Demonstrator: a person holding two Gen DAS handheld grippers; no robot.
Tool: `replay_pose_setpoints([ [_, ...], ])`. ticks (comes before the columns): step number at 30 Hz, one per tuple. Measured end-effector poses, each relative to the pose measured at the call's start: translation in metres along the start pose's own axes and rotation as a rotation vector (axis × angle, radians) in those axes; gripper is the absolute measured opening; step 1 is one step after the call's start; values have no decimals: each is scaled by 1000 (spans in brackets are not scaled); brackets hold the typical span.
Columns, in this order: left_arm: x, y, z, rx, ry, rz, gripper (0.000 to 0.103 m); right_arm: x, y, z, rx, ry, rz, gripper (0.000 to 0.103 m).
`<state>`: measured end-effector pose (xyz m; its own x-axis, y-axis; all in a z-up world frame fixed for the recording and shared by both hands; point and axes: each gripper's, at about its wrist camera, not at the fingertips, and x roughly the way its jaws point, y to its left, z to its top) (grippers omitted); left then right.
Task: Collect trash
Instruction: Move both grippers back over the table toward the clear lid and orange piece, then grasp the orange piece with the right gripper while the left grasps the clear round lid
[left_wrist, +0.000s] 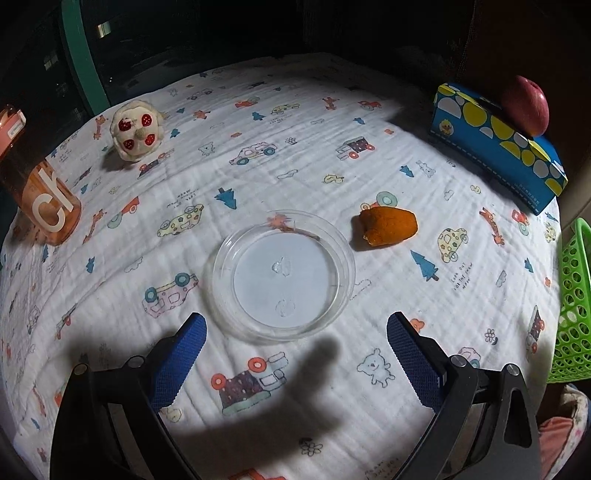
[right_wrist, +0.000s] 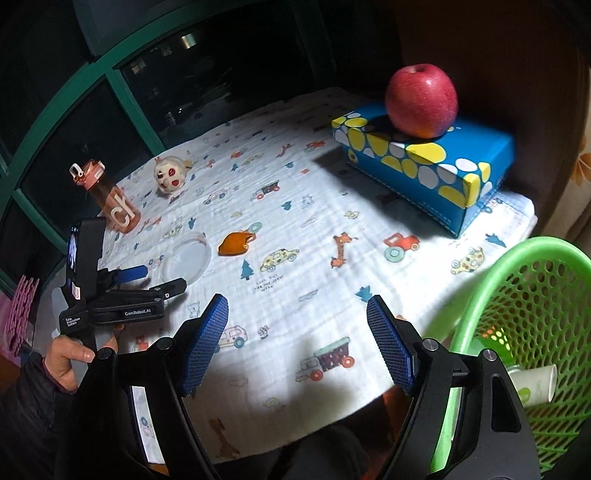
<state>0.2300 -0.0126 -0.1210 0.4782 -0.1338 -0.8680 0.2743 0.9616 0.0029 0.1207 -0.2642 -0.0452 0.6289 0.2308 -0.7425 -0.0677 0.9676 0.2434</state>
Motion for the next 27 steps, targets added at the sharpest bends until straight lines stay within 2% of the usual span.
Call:
replay_pose_setpoints([
  [17,37,19,12,-39,43,-53,94,56,31,24,-64,55,22,77],
  [20,36,20,12,-41,33,-75,86,64,36,27,-84,63,20,77],
  [27,20,30,8,-54,-1,-72,85,87,49,34,-120,83,31,76],
])
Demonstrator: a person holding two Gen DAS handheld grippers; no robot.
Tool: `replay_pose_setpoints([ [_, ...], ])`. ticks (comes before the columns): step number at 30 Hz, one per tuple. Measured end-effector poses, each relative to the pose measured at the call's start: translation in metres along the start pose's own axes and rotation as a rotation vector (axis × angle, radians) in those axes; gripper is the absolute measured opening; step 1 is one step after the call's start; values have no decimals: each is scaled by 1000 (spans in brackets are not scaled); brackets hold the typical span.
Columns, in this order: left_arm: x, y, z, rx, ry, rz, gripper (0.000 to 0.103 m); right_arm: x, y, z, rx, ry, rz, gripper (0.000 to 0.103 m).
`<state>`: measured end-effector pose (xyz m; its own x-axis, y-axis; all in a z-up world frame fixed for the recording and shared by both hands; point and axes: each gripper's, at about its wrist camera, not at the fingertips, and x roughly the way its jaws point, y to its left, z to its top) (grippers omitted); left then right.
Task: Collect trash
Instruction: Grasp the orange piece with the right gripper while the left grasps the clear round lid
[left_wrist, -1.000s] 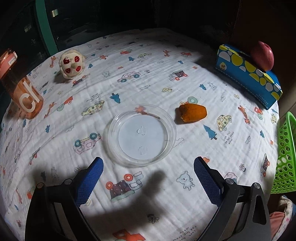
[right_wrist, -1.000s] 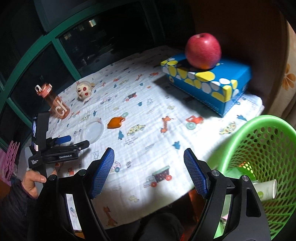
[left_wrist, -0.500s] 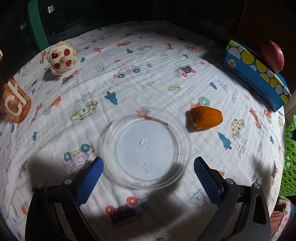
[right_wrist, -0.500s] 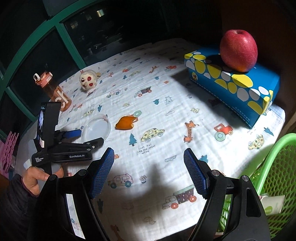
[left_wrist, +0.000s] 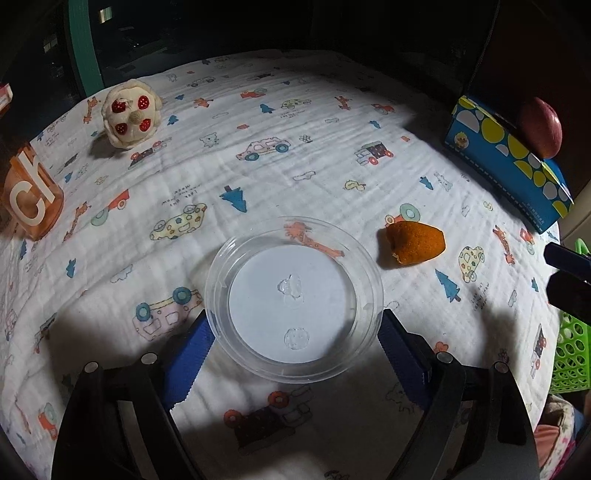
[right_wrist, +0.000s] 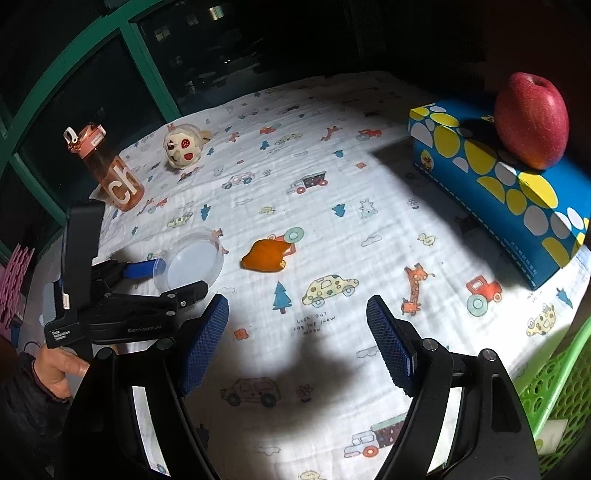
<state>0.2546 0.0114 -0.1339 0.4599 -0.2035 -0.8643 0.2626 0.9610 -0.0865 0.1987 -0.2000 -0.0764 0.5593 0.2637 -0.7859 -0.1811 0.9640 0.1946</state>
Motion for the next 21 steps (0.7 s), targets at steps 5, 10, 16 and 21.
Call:
replay_pose_setpoints([
  [5,-19,18,-4,-53,-26,4,85,27,13,10,-30,20,8,72],
  [10,-34,29,-8,-63,-51,17,85,57,24,20,-47,49,6,67],
  [16,-42,38,-11,-84,-59,17,85,82,31,26,-59,72,-8,63],
  [21,-42,41,-14,-96,-58,15,85,96,32,29,-58,90,-30,57],
])
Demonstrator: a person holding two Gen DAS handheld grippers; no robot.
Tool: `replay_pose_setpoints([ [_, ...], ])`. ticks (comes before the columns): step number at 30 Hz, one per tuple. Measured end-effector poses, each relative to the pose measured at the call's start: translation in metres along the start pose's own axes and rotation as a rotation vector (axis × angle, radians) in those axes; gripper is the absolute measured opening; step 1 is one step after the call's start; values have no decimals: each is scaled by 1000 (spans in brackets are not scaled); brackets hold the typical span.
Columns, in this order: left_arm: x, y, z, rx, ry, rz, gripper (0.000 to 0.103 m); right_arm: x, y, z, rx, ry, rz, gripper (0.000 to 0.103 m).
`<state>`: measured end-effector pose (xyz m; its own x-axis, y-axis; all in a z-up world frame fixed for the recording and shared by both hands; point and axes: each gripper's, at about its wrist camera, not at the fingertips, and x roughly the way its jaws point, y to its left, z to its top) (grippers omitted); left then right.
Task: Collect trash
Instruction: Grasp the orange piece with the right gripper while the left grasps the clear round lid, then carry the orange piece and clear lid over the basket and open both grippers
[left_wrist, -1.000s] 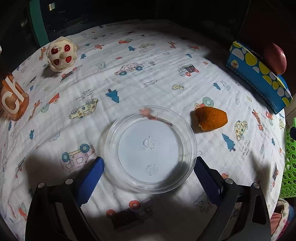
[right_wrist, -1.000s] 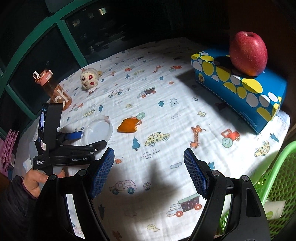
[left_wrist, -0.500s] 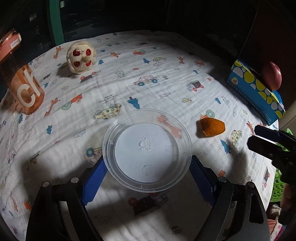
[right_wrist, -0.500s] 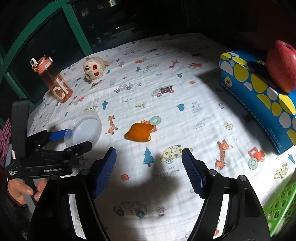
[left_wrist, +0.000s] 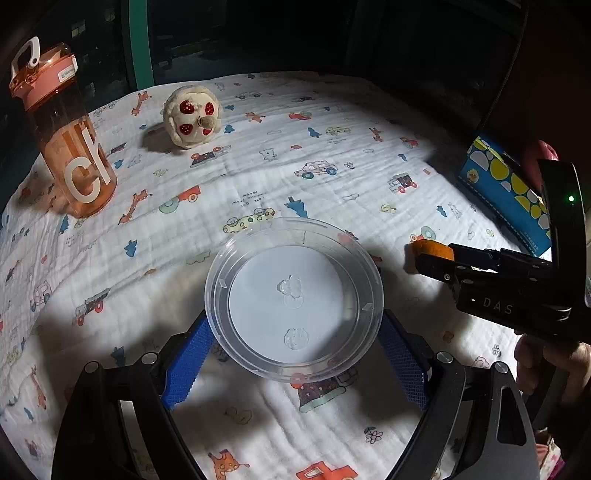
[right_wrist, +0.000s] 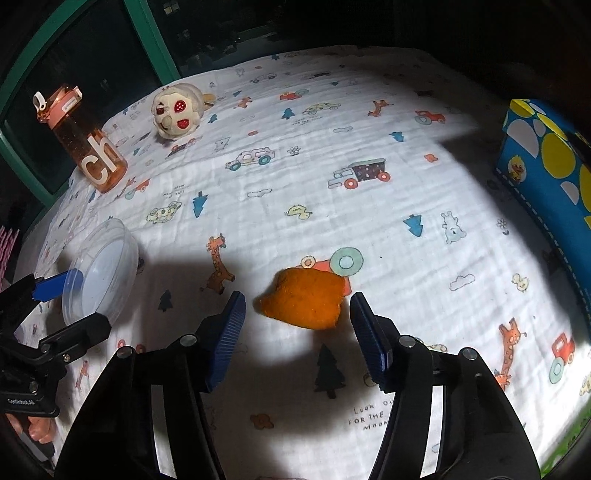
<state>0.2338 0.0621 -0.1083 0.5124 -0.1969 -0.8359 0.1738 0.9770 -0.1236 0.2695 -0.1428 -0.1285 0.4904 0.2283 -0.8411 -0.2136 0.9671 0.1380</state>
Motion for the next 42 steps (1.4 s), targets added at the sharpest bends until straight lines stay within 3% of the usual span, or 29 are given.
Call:
replay_pose_setpoints([
  [6,1,-2,-3,-4,8,-3,85,1,-1,-3,-8,-3,-23,46],
  [18,-16,-33,-14,33,-1,-32,85,-61,-17,-33,31,-71,3,44],
  [30,-41,-93,-26,86,-21,-106,85,-143,-52,-84,108,-139,-28,44],
  [42,-59,-169,-33,165,-44,-196,85,-200,-105,-141,213,-174,-121,44],
])
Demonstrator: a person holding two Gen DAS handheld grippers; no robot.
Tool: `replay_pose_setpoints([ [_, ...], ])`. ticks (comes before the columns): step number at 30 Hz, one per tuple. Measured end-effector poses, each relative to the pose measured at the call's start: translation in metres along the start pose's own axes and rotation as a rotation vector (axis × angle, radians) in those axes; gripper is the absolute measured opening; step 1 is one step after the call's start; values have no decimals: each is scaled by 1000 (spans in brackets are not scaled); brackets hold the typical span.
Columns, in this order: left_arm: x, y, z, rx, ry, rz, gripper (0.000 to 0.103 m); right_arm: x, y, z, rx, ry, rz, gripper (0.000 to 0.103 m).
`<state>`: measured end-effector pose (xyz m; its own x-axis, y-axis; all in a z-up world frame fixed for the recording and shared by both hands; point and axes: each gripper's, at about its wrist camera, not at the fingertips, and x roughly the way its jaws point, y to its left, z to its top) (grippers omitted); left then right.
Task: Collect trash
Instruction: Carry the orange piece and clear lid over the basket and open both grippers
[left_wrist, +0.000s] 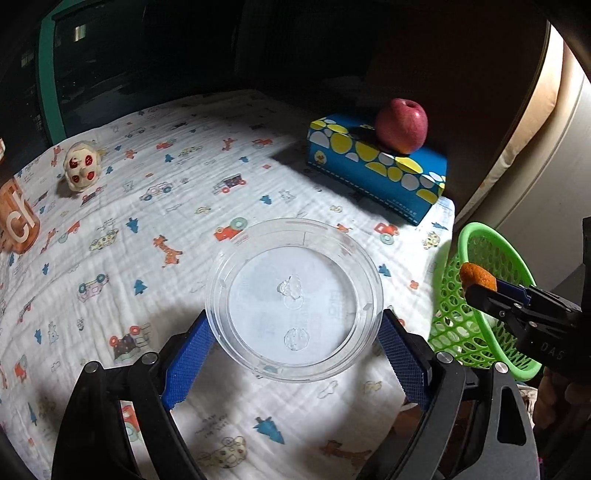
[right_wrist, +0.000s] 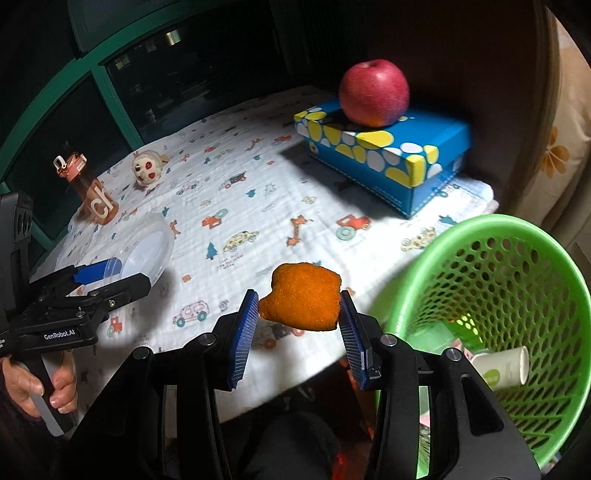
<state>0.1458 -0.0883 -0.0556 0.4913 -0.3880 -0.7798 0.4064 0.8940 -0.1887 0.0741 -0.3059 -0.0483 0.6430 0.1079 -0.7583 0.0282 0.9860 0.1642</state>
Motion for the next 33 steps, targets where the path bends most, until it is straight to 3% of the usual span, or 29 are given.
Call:
replay_pose_setpoints([
  [20,2,-120,20,165,-19,-131,85,-48,-130,-50,228,7,-172,45],
  [26,10,-148,18,209,-1,-156,85,-55,-152,-62,273,12,-192,46],
  [30,18,-164,16,234,17,-171,85,-64,-161,-65,286,-4,-200,55],
  [33,23,-177,14,251,32,-181,85,-69,-166,-65,292,-12,-204,56],
])
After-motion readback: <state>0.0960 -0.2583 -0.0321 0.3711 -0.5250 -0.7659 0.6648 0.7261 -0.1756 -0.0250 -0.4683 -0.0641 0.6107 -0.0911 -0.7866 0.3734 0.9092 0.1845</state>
